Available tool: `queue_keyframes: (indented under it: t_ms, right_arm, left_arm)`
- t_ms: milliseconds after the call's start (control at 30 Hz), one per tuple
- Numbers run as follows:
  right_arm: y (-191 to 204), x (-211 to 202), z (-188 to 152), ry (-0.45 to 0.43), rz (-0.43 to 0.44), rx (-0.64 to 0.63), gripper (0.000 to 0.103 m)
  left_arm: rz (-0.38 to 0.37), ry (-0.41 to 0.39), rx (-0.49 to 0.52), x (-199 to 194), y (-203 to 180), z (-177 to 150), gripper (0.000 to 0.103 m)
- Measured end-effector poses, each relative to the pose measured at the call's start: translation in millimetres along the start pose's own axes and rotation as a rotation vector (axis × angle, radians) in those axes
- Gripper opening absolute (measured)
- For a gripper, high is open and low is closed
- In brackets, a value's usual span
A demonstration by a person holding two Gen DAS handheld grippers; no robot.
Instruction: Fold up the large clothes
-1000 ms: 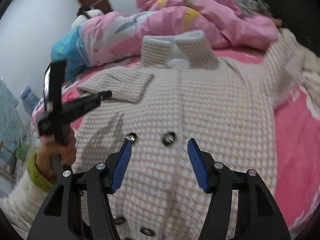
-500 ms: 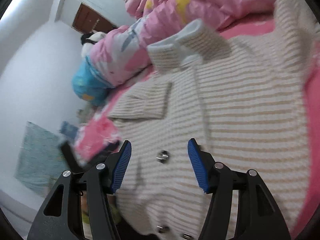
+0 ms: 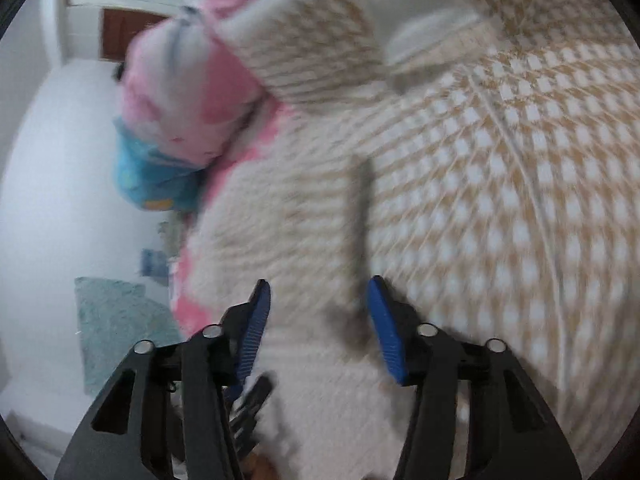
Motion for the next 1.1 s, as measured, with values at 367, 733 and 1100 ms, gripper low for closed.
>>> queue_keyframes:
  t_ms: [367,733,1100]
  right_arm:
    - [90,-18,-8,-0.076,-0.101,-0.313,0.008]
    - [115,-194,-20,-0.316,-0.141,-0.42,0.008]
    - [6,-227,6,-0.295,-0.266,-0.271,0.008]
  left_arm:
    - [-0.022,-0.025,-0.022,0,2,-1,0.07]
    - [0.067,0.016,-0.082,7,24,19,0.069]
    - [0.122,0.039,-0.032,10,20,20,0.069]
Point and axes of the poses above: each gripper's, at about its wrist camera, not at the fingertips, and x roughly the way its jaws point, y to its left, z to its top, the point moved 7 cm from there along x, roughly the way its jaws point, and after that the axes turned 14 degrees about z, right-handed, at the moved point
